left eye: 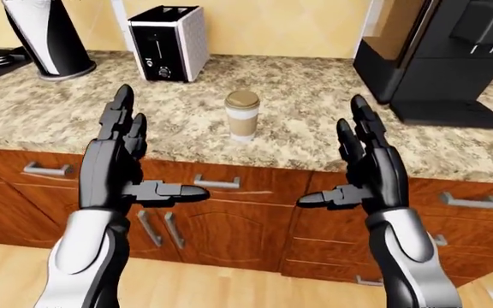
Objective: Move the drinks to the dining counter.
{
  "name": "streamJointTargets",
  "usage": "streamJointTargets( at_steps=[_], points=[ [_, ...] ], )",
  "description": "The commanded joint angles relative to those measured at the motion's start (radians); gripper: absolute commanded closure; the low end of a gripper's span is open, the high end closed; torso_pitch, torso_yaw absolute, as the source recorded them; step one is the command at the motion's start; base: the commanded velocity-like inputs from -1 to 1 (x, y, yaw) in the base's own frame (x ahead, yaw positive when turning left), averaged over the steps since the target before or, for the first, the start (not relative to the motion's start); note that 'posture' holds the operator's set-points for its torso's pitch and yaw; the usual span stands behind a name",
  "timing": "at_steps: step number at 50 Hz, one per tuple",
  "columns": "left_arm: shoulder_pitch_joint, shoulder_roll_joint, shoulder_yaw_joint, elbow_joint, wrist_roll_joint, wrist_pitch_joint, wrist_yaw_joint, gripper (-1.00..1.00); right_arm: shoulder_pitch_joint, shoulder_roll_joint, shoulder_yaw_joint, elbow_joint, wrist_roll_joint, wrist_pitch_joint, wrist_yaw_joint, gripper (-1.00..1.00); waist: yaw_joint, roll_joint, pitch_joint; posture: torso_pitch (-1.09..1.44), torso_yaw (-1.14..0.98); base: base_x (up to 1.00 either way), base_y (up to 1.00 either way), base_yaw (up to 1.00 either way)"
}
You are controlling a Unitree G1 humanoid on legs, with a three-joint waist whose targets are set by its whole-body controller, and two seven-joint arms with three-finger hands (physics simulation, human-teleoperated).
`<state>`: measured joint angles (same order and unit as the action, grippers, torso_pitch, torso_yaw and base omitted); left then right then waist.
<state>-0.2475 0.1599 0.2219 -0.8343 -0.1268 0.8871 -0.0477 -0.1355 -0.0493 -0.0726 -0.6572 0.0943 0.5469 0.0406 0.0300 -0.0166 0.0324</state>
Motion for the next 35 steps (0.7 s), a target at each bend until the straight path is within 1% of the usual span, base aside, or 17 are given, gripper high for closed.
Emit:
streamJointTargets(
  at_steps=[1, 2, 3, 5, 10, 13, 15, 17, 22, 23, 25, 28, 30, 32, 33, 34, 35],
  points=[
    [-0.017, 0.002, -0.004, -0.021, -0.004, -0.029, -0.004, -1.0, -0.011, -0.005, -0.011, -0.023, -0.002, -0.025, -0.003, -1.0, -0.004, -0.011, -0.017, 0.0, 0.0, 0.35, 0.0, 0.0],
    [-0.016, 0.001, -0.004, -0.021, -0.003, -0.029, -0.004, -1.0, -0.01, -0.004, -0.012, -0.026, 0.001, -0.025, -0.004, -1.0, -0.009, -0.046, -0.031, 0.0, 0.0, 0.36, 0.0, 0.0],
    [-0.016, 0.001, -0.004, -0.022, -0.004, -0.029, -0.004, -1.0, -0.01, -0.004, -0.013, -0.029, 0.003, -0.023, -0.005, -1.0, -0.017, -0.007, -0.008, 0.0, 0.0, 0.35, 0.0, 0.0],
    [-0.011, -0.002, -0.01, -0.024, -0.001, -0.033, -0.003, -1.0, -0.009, -0.002, -0.019, -0.024, 0.009, -0.032, -0.01, -1.0, -0.024, -0.034, 0.008, 0.0, 0.0, 0.35, 0.0, 0.0],
    [-0.012, -0.005, -0.014, -0.029, 0.003, -0.029, -0.005, -1.0, -0.008, -0.003, -0.02, -0.047, 0.022, -0.023, -0.016, -1.0, -0.033, -0.021, 0.001, 0.0, 0.0, 0.08, 0.0, 0.0],
    [-0.014, -0.004, -0.014, -0.034, 0.004, -0.023, -0.005, -1.0, -0.009, -0.004, -0.028, -0.044, 0.032, -0.032, -0.02, -1.0, -0.042, 0.004, 0.007, 0.0, 0.0, 0.0, 0.0, 0.0],
    [-0.016, -0.004, -0.013, -0.036, 0.003, -0.019, -0.005, -1.0, -0.011, -0.006, -0.031, -0.047, 0.036, -0.031, -0.024, -1.0, -0.046, 0.056, -0.012, 0.0, 0.0, 0.0, 0.0, 0.0],
    [-0.016, -0.004, -0.013, -0.036, 0.003, -0.019, -0.005, -1.0, -0.006, -0.01, -0.022, -0.054, 0.023, -0.047, -0.029, -1.0, -0.048, 0.033, -0.011, 0.0, 0.0, 0.0, 0.0, 0.0],
    [-0.026, 0.0, -0.007, -0.049, -0.001, 0.0, -0.005, -1.0, -0.014, -0.009, -0.027, -0.077, 0.032, -0.031, -0.031, -1.0, -0.038, 0.017, -0.029, 0.0, 0.0, 0.0, 0.0, 0.0],
    [-0.036, 0.001, -0.006, -0.048, -0.004, 0.007, -0.003, -1.0, -0.019, -0.008, -0.034, -0.072, 0.037, -0.03, -0.036, -1.0, -0.035, 0.024, -0.053, 0.0, 0.0, 0.13, 0.0, 0.0],
    [-0.036, 0.001, -0.017, -0.043, 0.0, 0.001, -0.001, -1.0, -0.019, -0.01, -0.033, -0.069, 0.038, -0.034, -0.039, -1.0, -0.021, 0.03, -0.014, 0.0, 0.0, 0.16, 0.0, 0.0],
    [-0.036, 0.001, -0.025, -0.035, 0.005, -0.006, -0.002, -1.0, -0.016, -0.01, -0.035, -0.058, 0.04, -0.047, -0.039, -1.0, -0.016, 0.039, -0.003, 0.0, 0.0, 0.16, 0.0, 0.0],
    [-0.039, 0.0, -0.032, -0.008, 0.016, -0.025, -0.004, -1.0, -0.017, -0.01, -0.039, -0.061, 0.044, -0.047, -0.044, -1.0, -0.016, 0.015, 0.018, 0.0, 0.0, 0.09, 0.0, 0.0],
    [-0.044, -0.002, -0.047, 0.016, 0.03, -0.041, -0.006, -1.0, -0.019, -0.011, -0.043, -0.06, 0.049, -0.05, -0.049, -1.0, -0.01, -0.024, -0.01, 0.0, 0.0, 0.0, 0.0, 0.0],
    [-0.054, -0.002, -0.053, 0.03, 0.036, -0.046, -0.006, -1.0, -0.02, -0.012, -0.044, -0.061, 0.05, -0.05, -0.052, -1.0, -0.016, -0.036, 0.004, 0.0, 0.0, 0.0, 0.0, 0.0],
    [-0.065, -0.003, -0.063, 0.048, 0.044, -0.052, -0.006, -1.0, -0.018, -0.012, -0.044, -0.059, 0.052, -0.055, -0.053, -1.0, -0.02, 0.003, 0.004, 0.0, 0.0, 0.0, 0.0, 0.0],
    [-0.075, -0.004, -0.07, 0.061, 0.052, -0.056, -0.007, -1.0, -0.018, -0.012, -0.045, -0.057, 0.053, -0.058, -0.055, -1.0, -0.02, 0.0, -0.006, 0.0, 0.0, 0.0, 0.0, 0.0]
  ],
)
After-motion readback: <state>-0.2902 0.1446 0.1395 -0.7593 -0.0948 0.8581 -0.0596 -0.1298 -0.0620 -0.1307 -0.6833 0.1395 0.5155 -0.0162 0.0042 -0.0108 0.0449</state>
